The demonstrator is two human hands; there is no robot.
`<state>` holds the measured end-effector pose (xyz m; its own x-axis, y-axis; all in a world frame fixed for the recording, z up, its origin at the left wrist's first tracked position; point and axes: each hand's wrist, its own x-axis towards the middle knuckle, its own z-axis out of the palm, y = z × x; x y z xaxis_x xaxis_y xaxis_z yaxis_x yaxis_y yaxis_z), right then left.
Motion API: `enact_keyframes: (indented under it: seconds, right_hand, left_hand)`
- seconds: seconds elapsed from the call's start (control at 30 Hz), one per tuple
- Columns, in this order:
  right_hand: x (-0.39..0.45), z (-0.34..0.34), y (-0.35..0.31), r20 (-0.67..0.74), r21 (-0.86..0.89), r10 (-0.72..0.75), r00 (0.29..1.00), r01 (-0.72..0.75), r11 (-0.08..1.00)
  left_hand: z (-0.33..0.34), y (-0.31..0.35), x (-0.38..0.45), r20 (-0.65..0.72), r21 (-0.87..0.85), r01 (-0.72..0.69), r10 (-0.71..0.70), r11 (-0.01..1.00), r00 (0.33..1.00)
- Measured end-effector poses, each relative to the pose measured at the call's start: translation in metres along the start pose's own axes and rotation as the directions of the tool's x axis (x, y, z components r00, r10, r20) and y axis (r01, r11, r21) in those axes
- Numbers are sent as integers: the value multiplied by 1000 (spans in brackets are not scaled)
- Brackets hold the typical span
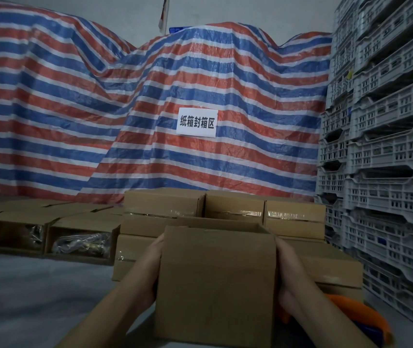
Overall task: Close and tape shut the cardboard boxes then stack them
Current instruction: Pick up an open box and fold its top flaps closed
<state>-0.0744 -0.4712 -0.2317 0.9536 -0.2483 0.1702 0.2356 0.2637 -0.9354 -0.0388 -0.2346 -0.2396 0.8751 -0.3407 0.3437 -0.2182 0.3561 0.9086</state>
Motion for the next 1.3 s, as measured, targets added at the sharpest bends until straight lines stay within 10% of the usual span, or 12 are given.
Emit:
enact_keyframes:
  seconds: [1.3]
  right_hand:
    - [-12, 6, -4, 31, -40, 11, 999, -10, 999]
  left_hand:
    - [1, 5, -6, -43, -25, 92, -93, 995, 995]
